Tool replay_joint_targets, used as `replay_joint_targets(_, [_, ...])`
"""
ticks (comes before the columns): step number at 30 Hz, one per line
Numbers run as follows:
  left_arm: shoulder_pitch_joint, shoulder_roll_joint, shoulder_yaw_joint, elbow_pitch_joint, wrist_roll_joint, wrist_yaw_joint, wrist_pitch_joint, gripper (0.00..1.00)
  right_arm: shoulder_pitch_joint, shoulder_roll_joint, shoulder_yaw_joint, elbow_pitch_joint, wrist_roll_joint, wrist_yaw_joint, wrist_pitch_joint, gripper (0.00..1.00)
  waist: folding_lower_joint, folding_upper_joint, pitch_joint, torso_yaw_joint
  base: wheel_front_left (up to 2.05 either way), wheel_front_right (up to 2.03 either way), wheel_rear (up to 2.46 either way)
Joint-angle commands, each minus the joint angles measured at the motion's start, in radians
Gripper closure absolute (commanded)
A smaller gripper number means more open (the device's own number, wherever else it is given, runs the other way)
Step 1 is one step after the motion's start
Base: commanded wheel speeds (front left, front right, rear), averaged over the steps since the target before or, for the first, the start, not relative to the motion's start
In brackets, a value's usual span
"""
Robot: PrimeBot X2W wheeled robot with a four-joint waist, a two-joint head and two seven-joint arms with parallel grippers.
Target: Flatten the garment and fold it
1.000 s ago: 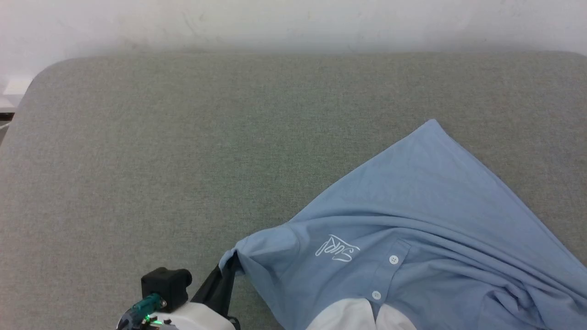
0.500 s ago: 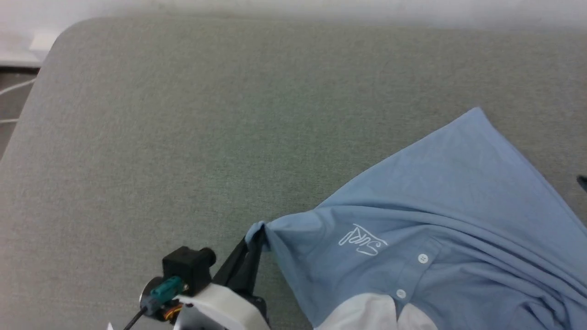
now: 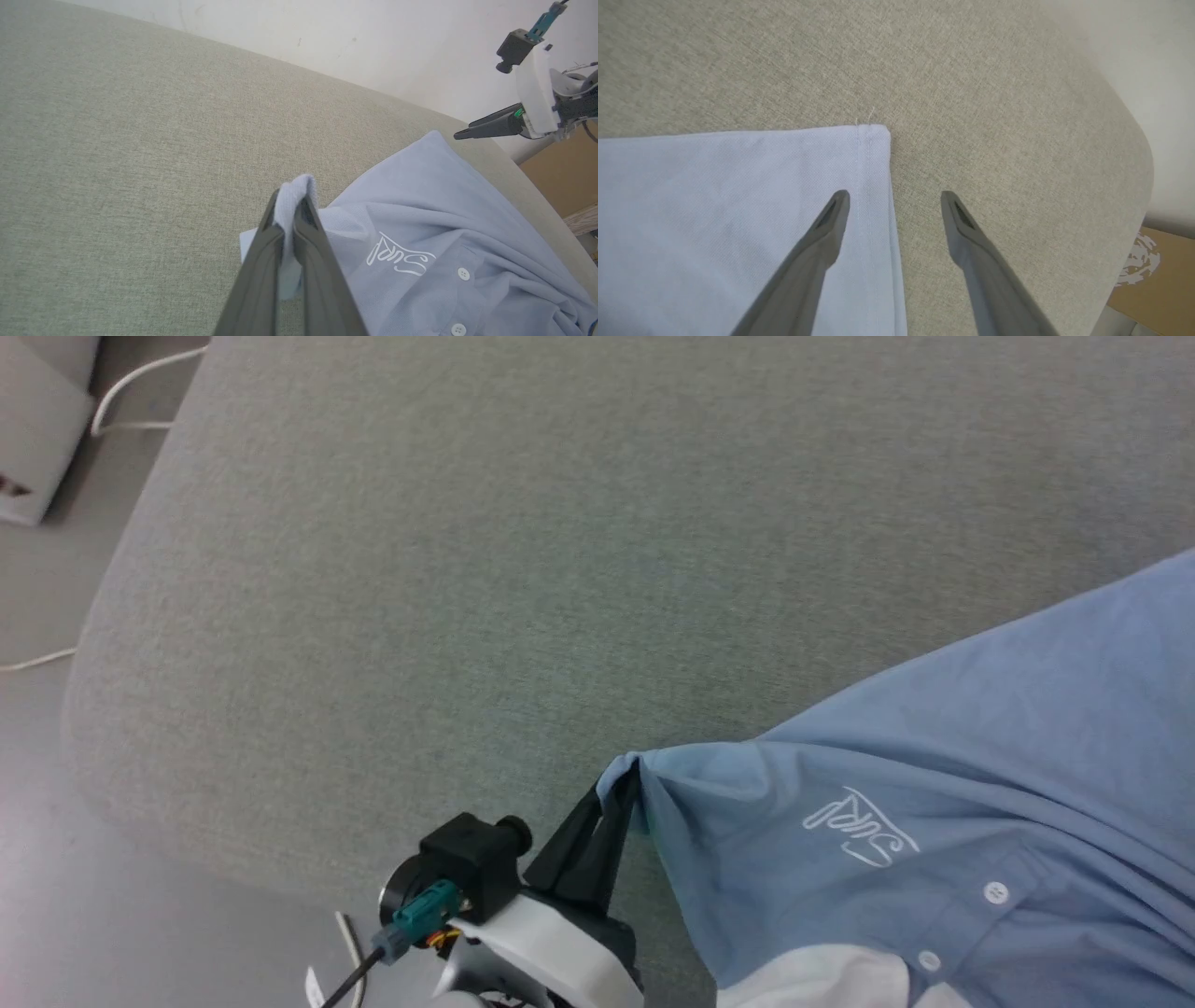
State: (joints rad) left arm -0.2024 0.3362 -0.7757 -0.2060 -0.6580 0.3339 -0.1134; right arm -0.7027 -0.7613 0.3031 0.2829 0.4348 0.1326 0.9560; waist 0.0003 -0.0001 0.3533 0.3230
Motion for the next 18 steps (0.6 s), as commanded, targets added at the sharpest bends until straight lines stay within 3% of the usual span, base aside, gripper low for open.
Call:
replay_joint_targets(1, [-0.016, -0.007, -0.002, 0.004, 0.011, -0.007, -0.007, 1.0, -0.01, -0.004, 0.007, 0.009, -0.008, -0.002, -0.002, 0.0, -0.0003, 0.0001, 0.066, 0.073, 0.0, 0.0, 0.0])
replay_joint_targets(12, [-0.036, -0.049, -0.029, 0.036, 0.013, -0.028, -0.031, 1.0, -0.009, -0.051, 0.146, 0.171, 0.02, -0.002, -0.04, 0.0, -0.0003, 0.0001, 0.099, 0.118, 0.0, 0.0, 0.0])
replay_joint_targets(13, [-0.036, -0.05, -0.029, 0.039, 0.012, -0.029, -0.032, 1.0, -0.001, -0.055, 0.163, 0.176, 0.03, -0.002, -0.034, 0.65, -0.0003, 0.0001, 0.1, 0.117, 0.0, 0.0, 0.0])
replay_joint_targets(14, [-0.036, -0.05, -0.029, 0.042, 0.012, -0.029, -0.033, 1.0, 0.005, -0.06, 0.177, 0.179, 0.041, -0.002, -0.031, 1.0, -0.0003, 0.0001, 0.099, 0.116, 0.0, 0.0, 0.0])
replay_joint_targets(18, [-0.039, -0.045, -0.02, 0.056, 0.007, -0.028, -0.037, 1.0, -0.003, -0.067, 0.19, 0.188, 0.064, -0.002, -0.077, 1.0, -0.0003, 0.0001, 0.081, 0.1, 0.0, 0.0, 0.0])
